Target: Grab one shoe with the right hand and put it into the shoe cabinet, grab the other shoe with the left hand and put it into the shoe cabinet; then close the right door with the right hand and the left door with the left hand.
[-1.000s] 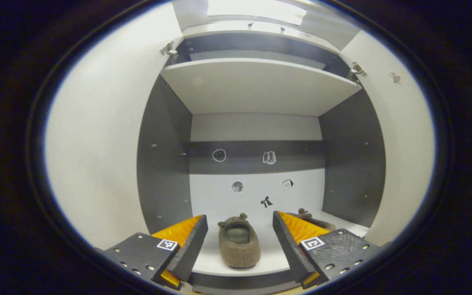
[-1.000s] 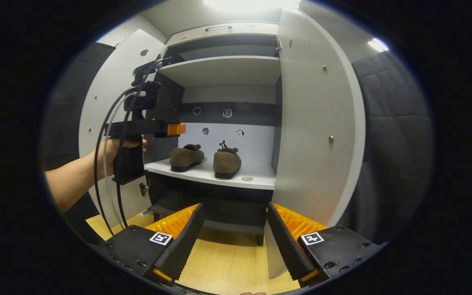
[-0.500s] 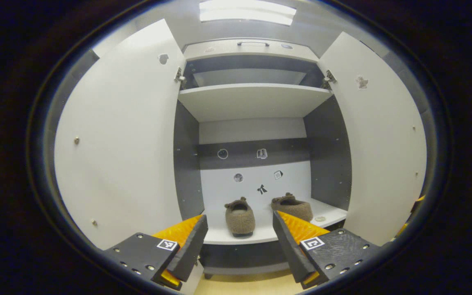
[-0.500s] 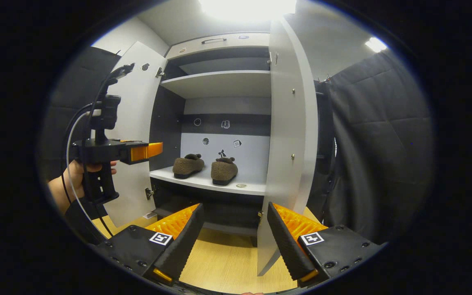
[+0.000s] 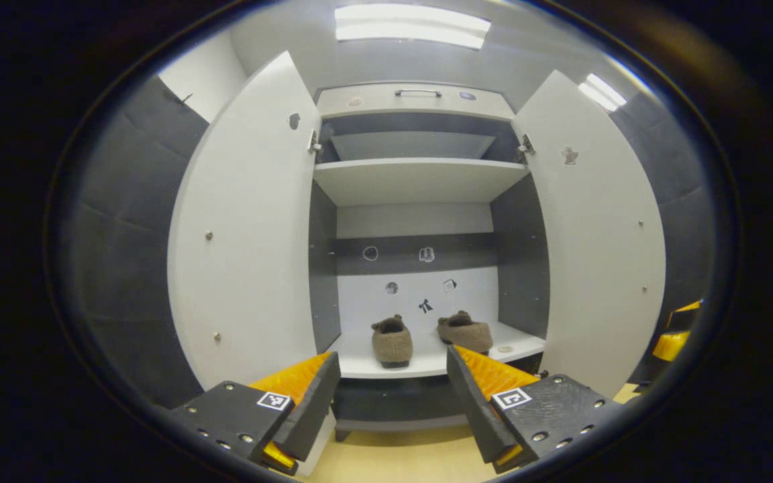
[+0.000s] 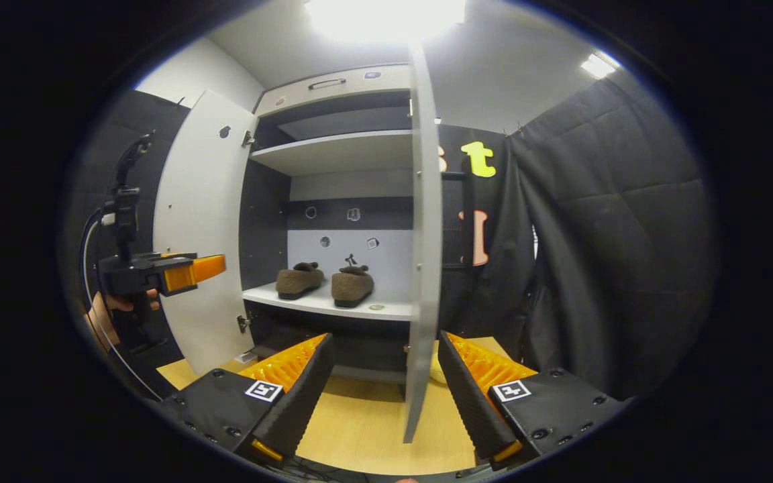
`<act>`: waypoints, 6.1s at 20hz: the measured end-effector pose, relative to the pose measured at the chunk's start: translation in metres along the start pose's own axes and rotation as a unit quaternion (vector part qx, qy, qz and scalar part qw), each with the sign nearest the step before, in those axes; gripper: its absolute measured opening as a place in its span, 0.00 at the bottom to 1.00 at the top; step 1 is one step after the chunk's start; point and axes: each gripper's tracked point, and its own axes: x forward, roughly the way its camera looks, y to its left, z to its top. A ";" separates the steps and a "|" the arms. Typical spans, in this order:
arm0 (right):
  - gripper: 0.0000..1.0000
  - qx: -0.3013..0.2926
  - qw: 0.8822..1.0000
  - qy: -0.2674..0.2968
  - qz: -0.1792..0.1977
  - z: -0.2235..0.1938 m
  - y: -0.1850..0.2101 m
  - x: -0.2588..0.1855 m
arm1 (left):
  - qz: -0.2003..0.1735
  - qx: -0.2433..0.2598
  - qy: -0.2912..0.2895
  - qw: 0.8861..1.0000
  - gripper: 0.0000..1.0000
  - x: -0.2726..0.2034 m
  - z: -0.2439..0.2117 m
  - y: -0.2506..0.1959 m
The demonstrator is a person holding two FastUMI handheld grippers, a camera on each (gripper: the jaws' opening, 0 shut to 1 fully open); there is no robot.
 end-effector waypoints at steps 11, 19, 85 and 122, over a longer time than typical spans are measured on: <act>0.98 0.003 0.992 -0.016 -0.127 0.037 -0.118 0.007 | 0.030 0.011 0.012 0.999 0.92 -0.060 -0.003 0.029; 0.94 0.027 0.980 -0.053 -0.192 0.073 -0.138 0.038 | 0.059 0.007 0.007 0.998 0.92 -0.086 0.004 0.086; 0.97 0.006 0.992 0.013 -0.129 0.008 -0.020 0.074 | 0.026 -0.017 -0.022 0.999 0.99 -0.003 0.015 0.257; 0.96 0.010 0.998 -0.035 -0.049 0.032 -0.026 -0.007 | 0.066 0.046 0.002 0.997 0.96 -0.046 0.029 0.265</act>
